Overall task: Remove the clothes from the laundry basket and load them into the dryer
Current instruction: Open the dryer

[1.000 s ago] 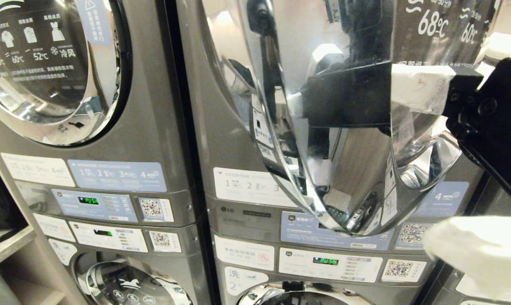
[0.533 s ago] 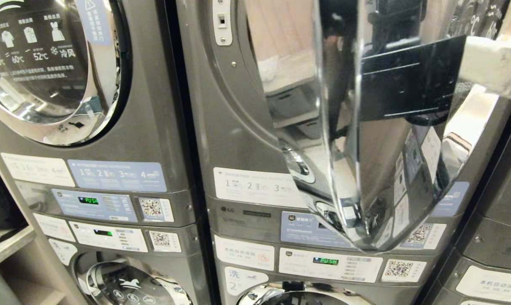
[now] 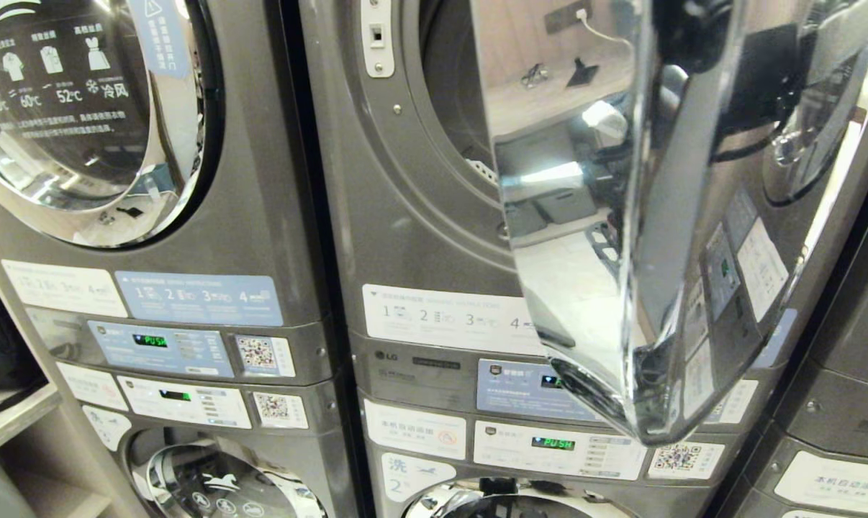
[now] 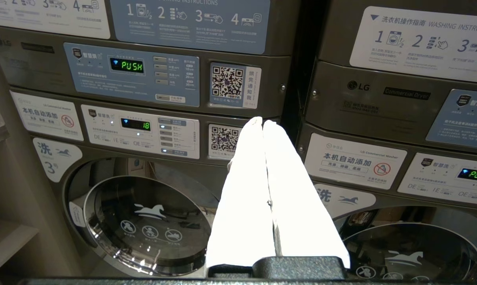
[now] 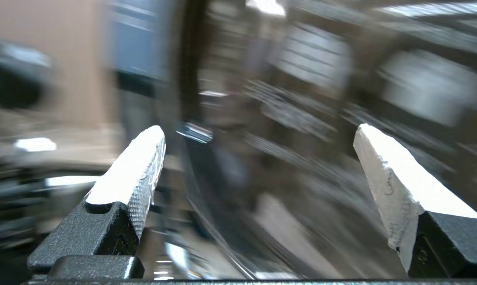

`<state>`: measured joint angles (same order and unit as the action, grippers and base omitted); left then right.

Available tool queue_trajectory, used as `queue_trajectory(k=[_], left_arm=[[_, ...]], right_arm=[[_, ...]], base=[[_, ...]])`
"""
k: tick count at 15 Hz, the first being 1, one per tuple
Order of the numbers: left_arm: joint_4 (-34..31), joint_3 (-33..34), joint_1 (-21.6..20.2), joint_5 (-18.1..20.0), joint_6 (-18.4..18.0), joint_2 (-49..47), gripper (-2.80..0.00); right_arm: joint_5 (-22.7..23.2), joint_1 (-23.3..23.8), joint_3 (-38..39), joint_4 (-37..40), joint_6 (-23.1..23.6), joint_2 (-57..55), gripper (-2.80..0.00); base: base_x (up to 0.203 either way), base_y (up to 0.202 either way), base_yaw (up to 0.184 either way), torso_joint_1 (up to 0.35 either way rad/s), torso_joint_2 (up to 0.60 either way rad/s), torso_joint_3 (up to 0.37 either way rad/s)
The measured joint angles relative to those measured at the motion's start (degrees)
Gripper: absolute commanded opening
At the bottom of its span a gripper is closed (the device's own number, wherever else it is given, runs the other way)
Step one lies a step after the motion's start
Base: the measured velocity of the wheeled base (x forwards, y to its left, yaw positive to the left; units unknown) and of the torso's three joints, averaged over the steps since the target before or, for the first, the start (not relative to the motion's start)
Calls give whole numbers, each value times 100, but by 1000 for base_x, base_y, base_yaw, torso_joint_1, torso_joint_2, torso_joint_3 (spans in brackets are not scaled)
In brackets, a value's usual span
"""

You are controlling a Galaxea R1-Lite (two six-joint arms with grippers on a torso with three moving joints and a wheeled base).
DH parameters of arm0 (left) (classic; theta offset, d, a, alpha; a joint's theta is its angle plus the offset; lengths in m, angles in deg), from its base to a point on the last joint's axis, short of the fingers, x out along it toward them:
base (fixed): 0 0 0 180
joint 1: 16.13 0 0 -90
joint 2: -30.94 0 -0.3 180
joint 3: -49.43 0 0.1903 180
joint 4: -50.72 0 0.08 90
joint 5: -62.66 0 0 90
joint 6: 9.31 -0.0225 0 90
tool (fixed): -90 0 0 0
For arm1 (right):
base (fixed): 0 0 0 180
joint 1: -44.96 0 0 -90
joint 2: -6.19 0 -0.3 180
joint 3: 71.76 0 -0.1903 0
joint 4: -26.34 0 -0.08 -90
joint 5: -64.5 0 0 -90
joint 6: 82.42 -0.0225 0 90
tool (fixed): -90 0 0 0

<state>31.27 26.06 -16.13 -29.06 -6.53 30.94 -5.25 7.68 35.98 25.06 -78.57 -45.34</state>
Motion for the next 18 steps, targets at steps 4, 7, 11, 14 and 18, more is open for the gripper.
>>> queue_trajectory(k=[4,7,11,14,18], left_arm=[[0,0,0,-1,0,0,-280],[0,0,0,-1,0,0,-280],[0,0,0,0,0,0,-280],[0,0,0,-1,0,0,-280],[-3,0,0,-1,12,0,-280]], right_arm=[[-1887,1782,2047,219,-426,1466,0],[-2913,2518,4069,485,-628,2513,0],[-1988,3010,4836,1978,-568,3331,0],[-1691,3604,4880,2134,-382,3553,0],[-1811,3827,4890,2299,-112,4375,0]], base=[[0,0,0,0,0,0],[0,0,0,0,0,0],[0,0,0,0,0,0],[0,0,0,0,0,0],[0,0,0,0,0,0]])
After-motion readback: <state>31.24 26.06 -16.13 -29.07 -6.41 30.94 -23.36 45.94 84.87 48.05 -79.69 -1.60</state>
